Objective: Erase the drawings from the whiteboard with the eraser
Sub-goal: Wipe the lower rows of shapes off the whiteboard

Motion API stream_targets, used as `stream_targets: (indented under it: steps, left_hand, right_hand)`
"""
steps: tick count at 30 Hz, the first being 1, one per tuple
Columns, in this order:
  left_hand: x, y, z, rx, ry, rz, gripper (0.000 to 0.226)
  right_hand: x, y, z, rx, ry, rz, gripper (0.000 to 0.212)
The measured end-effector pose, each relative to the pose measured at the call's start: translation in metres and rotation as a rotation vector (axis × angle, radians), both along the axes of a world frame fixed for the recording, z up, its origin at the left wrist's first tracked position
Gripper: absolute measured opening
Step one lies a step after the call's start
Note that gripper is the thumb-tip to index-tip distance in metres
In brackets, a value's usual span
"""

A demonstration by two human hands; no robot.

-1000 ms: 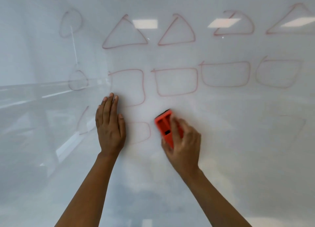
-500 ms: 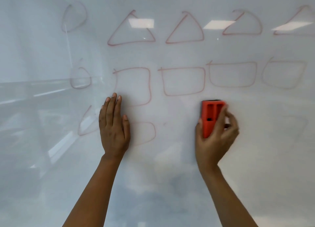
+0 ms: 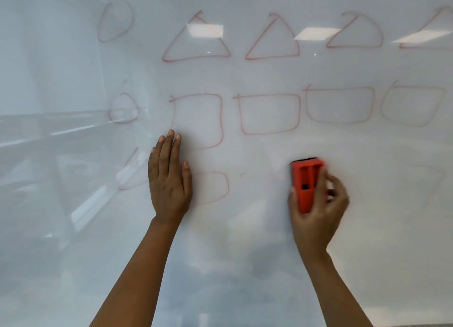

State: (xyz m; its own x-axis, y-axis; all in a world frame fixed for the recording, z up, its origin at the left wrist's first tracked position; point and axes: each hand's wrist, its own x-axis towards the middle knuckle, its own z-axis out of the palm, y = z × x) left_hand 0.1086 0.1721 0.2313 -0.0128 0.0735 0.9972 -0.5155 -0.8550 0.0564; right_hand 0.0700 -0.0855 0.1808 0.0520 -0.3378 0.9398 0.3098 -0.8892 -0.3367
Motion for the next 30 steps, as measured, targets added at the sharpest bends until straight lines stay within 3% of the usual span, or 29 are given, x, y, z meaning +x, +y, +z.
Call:
stream_targets:
  steps: [2, 4, 10, 13, 17, 20, 28, 30]
  left_hand:
    - [-0.001, 0.0, 0.0, -0.002, 0.006, 0.003, 0.045]
    - [-0.001, 0.0, 0.0, -0.003, 0.015, 0.005, 0.046]
    - [-0.001, 0.0, 0.001, -0.003, 0.023, -0.002, 0.046]
    - [-0.002, 0.0, 0.001, -0.003, 0.028, -0.002, 0.046]
    - [-0.002, 0.001, 0.001, 0.0, 0.031, 0.014, 0.046]
    - [-0.003, 0.0, 0.001, 0.001, 0.04, 0.013, 0.046]
    - [-0.009, 0.0, 0.004, -0.002, 0.056, -0.035, 0.046]
    - [-0.01, 0.0, 0.004, -0.008, 0.054, -0.043, 0.046]
  right_hand:
    - [-0.002, 0.005, 0.01, 0.177, -0.026, -0.012, 0.066]
    - [-0.002, 0.018, 0.001, 0.094, -0.038, -0.009, 0.064]
    - [-0.005, 0.048, -0.099, -0.767, 0.083, 0.023, 0.037]
    - [-0.007, 0.033, -0.155, -1.223, 0.147, -0.028, 0.039]
    - [-0.008, 0.004, -0.164, -1.471, 0.213, -0.038, 0.05]
    - [-0.006, -0.002, -0.133, -1.296, 0.145, 0.013, 0.049]
    - [-0.008, 0.029, -0.016, -0.293, 0.051, 0.02, 0.064]
    - [-0.007, 0.049, 0.007, -0.138, 0.039, 0.059, 0.066]
